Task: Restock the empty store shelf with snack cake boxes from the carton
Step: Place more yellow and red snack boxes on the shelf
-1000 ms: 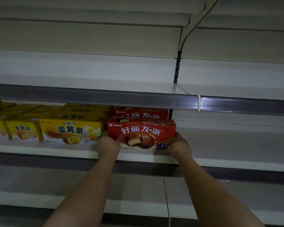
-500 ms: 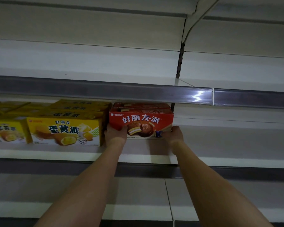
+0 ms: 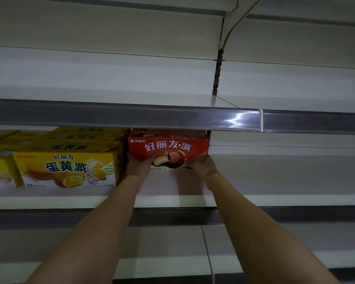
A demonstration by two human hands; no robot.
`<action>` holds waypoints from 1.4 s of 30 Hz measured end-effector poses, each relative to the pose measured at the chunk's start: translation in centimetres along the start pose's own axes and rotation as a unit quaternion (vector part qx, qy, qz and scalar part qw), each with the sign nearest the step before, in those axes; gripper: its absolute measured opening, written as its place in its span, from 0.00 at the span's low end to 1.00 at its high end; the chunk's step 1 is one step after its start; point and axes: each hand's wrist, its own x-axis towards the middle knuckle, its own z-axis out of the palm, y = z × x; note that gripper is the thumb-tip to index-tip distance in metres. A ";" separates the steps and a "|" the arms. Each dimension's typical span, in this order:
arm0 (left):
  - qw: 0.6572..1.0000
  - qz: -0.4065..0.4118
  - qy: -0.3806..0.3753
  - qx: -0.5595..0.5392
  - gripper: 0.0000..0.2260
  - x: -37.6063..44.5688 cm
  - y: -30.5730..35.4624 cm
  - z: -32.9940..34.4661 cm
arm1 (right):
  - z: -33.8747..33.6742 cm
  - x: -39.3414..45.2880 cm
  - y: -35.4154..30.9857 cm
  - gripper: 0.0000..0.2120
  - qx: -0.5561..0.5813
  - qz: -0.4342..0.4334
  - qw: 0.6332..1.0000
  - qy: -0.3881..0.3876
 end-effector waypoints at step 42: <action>0.879 -0.147 0.336 0.305 0.14 -23.4 1.0 -3.4 | -1.1 -6.8 -2.4 0.21 -0.341 -0.198 0.858 -0.330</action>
